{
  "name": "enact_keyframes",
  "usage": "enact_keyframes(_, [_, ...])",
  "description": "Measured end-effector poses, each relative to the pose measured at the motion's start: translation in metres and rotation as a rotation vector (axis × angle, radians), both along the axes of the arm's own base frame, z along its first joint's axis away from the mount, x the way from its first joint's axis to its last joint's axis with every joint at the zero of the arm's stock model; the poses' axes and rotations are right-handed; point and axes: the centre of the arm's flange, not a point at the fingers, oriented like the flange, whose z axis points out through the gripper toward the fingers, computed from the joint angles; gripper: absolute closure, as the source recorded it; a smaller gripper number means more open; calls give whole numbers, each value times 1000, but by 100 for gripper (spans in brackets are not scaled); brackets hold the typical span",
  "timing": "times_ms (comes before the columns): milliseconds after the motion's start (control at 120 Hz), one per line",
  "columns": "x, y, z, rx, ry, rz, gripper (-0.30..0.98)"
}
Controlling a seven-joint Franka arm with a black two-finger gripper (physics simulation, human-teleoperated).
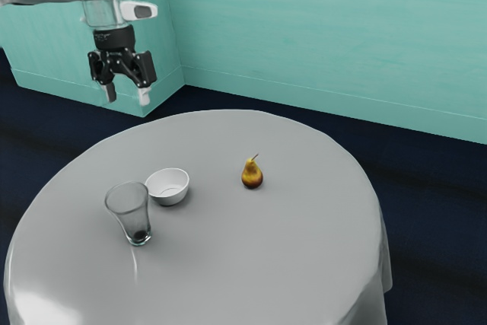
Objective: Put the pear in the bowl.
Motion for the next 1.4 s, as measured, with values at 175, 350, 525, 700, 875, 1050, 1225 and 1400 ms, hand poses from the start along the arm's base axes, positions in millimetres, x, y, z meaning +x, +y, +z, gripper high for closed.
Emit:
enact_keyframes(175, [11,-11,-27,17,-85,-39,2])
enact_keyframes(350, [33,-75,-122,61,-150,-143,2])
enact_keyframes(525, [67,-114,-182,86,-279,-193,2])
enact_keyframes(700, [89,-143,-241,101,-374,-228,2])
enact_keyframes(875, [96,-142,-282,109,-472,-210,3])
enact_keyframes(1050, [104,-135,-301,107,-565,-163,3])
enact_keyframes(1225, [110,-126,-308,72,-615,-56,3])
enact_keyframes(1400, [117,-127,-330,73,-643,-26,4])
